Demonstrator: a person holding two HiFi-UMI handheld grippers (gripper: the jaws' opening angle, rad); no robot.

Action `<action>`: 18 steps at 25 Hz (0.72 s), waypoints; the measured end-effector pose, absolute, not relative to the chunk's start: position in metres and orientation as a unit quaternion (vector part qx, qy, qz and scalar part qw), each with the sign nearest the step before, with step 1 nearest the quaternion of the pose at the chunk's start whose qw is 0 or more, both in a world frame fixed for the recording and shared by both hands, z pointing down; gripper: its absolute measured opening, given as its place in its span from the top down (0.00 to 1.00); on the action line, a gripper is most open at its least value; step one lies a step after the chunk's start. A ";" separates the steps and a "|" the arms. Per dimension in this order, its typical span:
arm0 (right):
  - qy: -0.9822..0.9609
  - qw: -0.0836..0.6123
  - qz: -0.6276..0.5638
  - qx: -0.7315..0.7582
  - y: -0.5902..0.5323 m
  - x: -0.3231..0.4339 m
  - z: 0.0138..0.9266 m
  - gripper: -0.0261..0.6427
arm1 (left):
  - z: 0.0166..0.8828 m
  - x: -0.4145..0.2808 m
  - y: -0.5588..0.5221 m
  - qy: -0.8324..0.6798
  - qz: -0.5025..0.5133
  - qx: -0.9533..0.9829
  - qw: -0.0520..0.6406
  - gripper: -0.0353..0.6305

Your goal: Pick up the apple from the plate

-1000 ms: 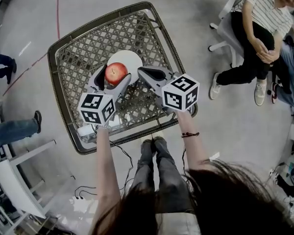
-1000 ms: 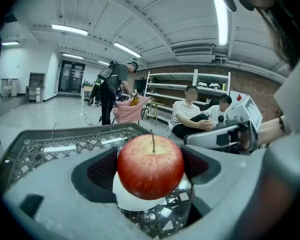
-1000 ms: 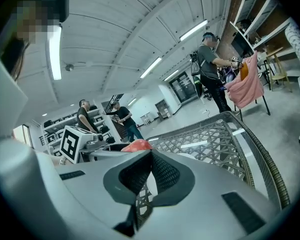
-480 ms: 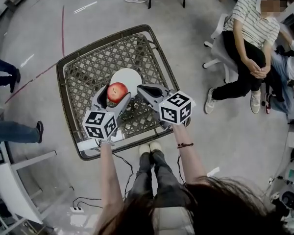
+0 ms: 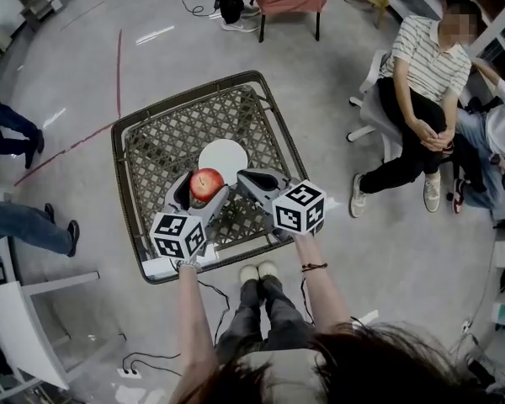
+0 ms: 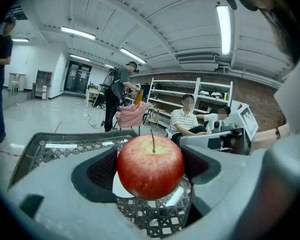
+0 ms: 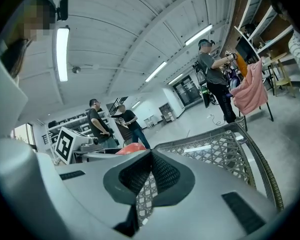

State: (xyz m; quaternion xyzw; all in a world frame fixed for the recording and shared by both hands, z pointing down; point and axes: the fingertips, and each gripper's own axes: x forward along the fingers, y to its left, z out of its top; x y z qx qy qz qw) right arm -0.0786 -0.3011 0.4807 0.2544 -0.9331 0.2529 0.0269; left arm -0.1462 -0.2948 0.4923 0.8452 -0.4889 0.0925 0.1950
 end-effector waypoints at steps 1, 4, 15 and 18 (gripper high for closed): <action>-0.934 0.025 0.252 0.253 -0.300 -0.079 0.478 0.95 | 0.490 -0.146 -0.292 -0.490 0.090 0.845 0.196 0.34; -0.935 0.021 0.249 0.252 -0.296 -0.079 0.469 0.95 | 0.483 -0.145 -0.286 -0.491 0.088 0.844 0.194 0.34; -0.937 -0.004 0.240 0.253 -0.276 -0.078 0.437 0.95 | 0.446 -0.153 -0.262 -0.501 0.066 0.843 0.185 0.34; -0.940 -0.009 0.233 0.249 -0.272 -0.078 0.429 0.95 | 0.438 -0.153 -0.258 -0.499 0.063 0.846 0.178 0.34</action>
